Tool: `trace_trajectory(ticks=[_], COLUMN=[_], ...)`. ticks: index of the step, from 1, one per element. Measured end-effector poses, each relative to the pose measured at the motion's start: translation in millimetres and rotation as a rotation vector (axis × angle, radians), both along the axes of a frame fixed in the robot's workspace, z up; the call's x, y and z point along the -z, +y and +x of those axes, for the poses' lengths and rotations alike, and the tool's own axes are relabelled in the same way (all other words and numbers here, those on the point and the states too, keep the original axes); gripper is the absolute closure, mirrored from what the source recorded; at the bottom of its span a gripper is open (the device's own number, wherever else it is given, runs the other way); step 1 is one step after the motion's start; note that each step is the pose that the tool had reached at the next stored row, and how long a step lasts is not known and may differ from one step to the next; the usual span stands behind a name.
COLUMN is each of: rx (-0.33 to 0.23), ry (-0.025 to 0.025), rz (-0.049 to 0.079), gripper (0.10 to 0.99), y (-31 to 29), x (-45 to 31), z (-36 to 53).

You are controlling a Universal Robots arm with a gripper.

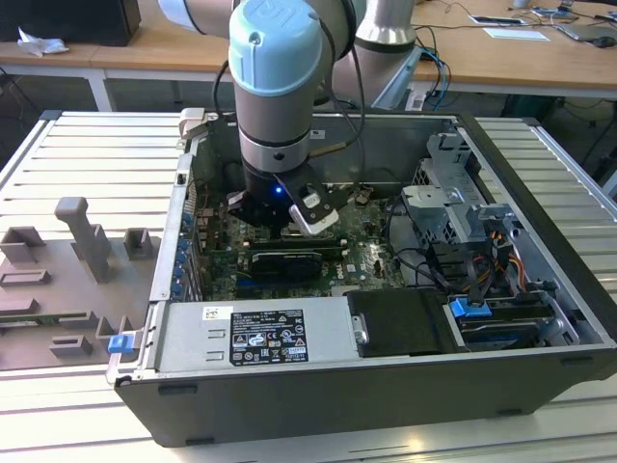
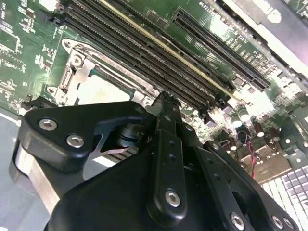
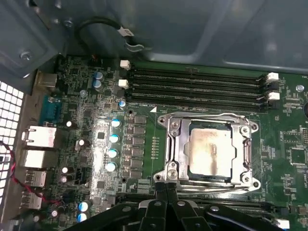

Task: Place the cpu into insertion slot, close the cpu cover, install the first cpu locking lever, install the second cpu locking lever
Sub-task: 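Install the second cpu locking lever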

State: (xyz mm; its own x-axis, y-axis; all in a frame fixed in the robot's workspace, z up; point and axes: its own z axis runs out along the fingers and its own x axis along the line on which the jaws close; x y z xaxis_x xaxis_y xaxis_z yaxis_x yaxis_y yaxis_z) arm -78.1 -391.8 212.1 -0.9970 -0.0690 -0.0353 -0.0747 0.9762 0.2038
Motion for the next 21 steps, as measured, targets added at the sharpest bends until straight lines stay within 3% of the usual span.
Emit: trace_trajectory(ticks=[3,6,10,16,21], rx=[0.000,0.000,0.000,0.000,0.000], ry=[0.0000,0.0000,-0.0006,-0.0005,-0.0011], rz=[0.009,0.039,0.057,0.074,0.078], gripper=[0.980,0.980,0.980,0.980,0.980], y=[0.0,-0.1,-1.6,-1.8,-2.0], x=[3.7,7.3,11.1,17.0,13.9], z=[0.0,-0.5,-3.2,-4.2,-4.3])
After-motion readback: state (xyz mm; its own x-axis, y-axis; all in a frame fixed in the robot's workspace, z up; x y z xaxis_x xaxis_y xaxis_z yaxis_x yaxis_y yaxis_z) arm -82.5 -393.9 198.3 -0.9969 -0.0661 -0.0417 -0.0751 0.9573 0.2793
